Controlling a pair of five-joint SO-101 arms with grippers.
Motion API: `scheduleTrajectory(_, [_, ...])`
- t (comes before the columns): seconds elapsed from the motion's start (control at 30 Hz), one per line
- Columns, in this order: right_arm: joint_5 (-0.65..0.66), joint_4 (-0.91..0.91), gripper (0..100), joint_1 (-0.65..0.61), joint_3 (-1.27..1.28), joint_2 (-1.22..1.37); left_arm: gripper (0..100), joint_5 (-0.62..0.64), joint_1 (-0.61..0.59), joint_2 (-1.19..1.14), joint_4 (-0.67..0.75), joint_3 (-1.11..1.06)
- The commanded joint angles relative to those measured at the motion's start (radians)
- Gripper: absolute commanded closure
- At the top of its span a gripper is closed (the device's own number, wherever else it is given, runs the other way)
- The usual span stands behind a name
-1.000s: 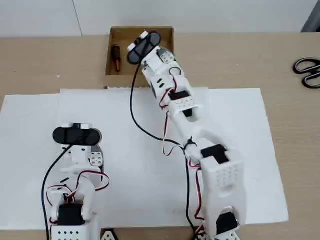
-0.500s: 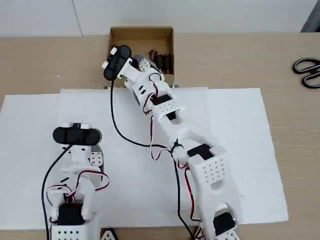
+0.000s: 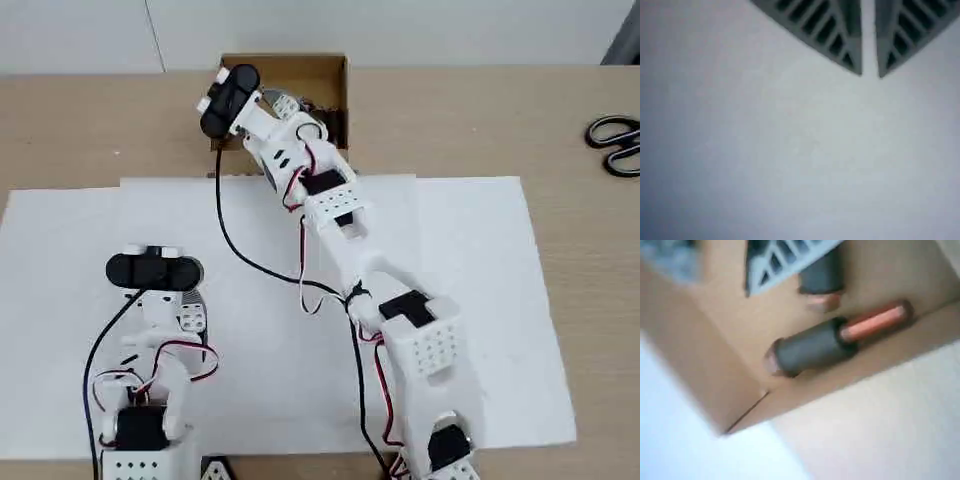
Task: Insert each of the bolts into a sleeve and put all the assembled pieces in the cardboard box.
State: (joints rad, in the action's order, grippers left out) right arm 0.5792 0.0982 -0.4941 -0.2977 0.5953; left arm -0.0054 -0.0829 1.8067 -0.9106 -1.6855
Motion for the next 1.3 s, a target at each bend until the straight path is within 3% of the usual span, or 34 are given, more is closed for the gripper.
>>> scheduleTrajectory(0.0, [0.003,0.117,99.4,0.010,-0.054,-0.163,99,-0.003,0.002,0.011,0.018,0.004])
scheduleTrajectory(0.4, [-0.282,0.674,99.6,0.085,-0.054,-0.530,99,-0.002,-0.002,0.011,0.018,0.004])
scheduleTrajectory(0.7, [-0.473,1.053,99.6,0.234,-0.054,-0.799,99,-0.002,-0.002,0.011,0.018,0.004])
scheduleTrajectory(1.27, [-0.624,1.555,99.5,0.458,-0.031,-1.158,99,-0.002,-0.002,0.011,0.018,0.004])
